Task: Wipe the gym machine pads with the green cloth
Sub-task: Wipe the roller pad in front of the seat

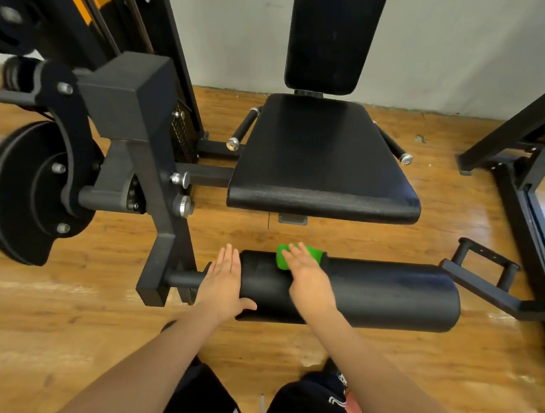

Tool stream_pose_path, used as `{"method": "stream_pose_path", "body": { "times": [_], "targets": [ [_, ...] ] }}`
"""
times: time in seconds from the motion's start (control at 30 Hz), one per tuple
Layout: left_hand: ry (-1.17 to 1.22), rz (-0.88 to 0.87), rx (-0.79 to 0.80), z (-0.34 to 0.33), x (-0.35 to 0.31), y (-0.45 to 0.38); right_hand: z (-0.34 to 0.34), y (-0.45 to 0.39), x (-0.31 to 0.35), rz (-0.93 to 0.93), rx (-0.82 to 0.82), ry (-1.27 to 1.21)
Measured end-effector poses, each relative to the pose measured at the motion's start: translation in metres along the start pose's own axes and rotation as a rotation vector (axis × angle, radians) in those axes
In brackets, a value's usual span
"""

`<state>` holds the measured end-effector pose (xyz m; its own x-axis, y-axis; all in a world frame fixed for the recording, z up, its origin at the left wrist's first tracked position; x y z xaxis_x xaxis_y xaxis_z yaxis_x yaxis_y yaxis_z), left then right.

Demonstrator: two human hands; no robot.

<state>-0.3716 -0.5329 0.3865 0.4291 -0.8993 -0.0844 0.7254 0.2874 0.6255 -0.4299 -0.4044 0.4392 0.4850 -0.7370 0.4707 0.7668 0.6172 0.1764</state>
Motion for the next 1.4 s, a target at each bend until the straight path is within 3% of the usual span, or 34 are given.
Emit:
{"method": "stream_pose_path", "body": {
  "times": [0.13,0.53,0.7,1.1,1.4],
  "targets": [
    [0.023,0.074,-0.002,-0.004,0.006,0.002,-0.044,-0.023,0.041,0.154,0.163,0.017],
    [-0.052,0.084,-0.016,-0.008,0.003,0.005,-0.048,-0.001,0.028,0.245,0.144,0.009],
    [-0.127,-0.008,-0.041,-0.007,-0.01,0.009,-0.022,0.046,-0.044,0.091,0.053,-0.008],
    [-0.23,0.036,-0.001,-0.006,-0.016,0.006,0.056,0.121,-0.209,-0.461,-0.073,-0.002],
    [-0.239,0.051,0.002,-0.006,-0.017,0.006,0.073,0.148,-0.243,-0.659,-0.181,-0.015]
  ]
}}
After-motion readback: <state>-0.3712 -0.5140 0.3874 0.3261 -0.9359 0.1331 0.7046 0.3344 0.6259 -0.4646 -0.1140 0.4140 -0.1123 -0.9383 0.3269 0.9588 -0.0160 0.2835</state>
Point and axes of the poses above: each hand's wrist, its own y-axis away from the middle knuckle, its own z-axis out of the back of the hand, x = y × z, the point moved 10 cm from there along -y, towards the middle knuckle, and after that the axes turned 15 degrees about z, right-handed, at the moved point
